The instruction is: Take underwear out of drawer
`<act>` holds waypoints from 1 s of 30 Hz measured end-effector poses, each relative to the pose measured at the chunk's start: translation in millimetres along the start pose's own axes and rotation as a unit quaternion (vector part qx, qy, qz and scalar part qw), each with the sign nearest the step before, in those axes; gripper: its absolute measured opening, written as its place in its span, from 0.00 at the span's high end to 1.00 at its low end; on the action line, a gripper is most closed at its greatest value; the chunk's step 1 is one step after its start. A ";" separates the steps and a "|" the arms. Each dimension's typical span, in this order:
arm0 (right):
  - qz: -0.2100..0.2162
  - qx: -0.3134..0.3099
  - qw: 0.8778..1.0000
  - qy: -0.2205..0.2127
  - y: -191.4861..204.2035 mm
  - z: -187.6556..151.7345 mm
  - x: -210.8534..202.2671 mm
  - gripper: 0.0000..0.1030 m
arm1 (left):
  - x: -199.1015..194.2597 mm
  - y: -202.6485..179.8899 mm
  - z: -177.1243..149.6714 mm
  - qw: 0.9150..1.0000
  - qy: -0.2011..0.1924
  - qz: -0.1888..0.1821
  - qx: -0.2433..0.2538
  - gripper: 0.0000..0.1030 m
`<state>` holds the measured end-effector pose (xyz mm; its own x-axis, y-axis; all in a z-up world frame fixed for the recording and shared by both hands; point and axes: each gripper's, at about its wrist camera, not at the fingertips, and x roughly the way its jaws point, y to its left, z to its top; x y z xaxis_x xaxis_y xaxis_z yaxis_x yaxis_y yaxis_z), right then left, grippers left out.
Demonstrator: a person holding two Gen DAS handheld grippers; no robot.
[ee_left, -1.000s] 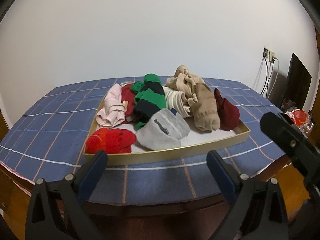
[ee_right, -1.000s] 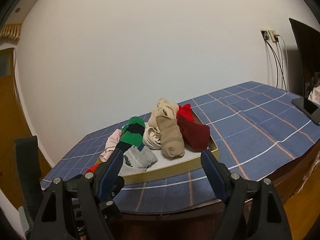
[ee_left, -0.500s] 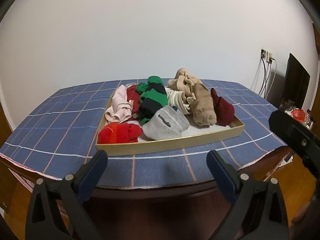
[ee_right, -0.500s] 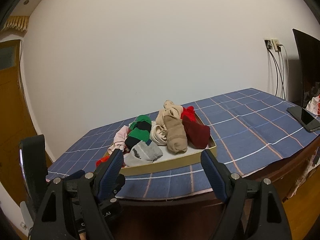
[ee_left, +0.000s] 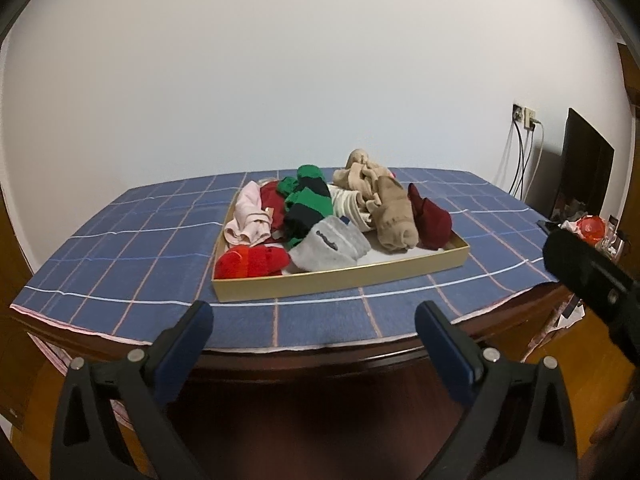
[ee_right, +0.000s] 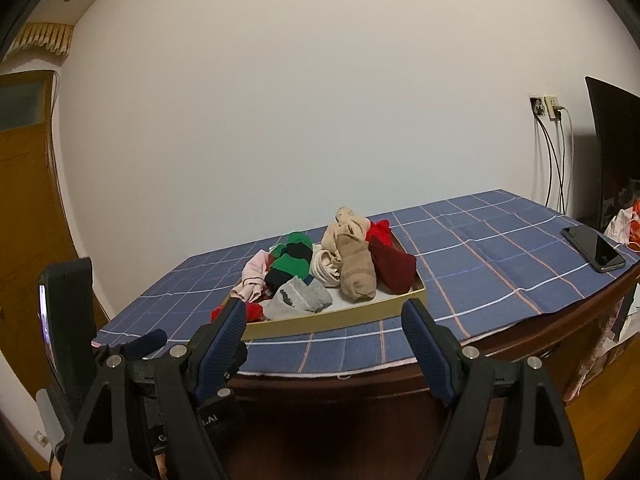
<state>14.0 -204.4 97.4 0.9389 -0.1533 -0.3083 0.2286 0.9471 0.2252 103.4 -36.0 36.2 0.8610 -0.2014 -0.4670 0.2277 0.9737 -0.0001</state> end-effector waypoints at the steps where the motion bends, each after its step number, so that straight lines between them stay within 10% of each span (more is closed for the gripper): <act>1: 0.000 0.000 1.000 0.000 0.2 -1.3 -2.9 0.21 | -2.9 0.1 -0.7 1.000 -0.001 0.002 0.001 0.01; 30: 0.020 0.006 1.000 -0.011 10.3 -29.6 -58.8 0.20 | -69.7 8.7 -37.1 0.998 -0.036 0.050 -0.011 0.01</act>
<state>-46.4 -177.2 90.5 0.9529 -0.1219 -0.2777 0.1939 0.9489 0.2488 28.5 -9.6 36.0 0.9094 -0.1099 -0.4012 0.1299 0.9913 0.0231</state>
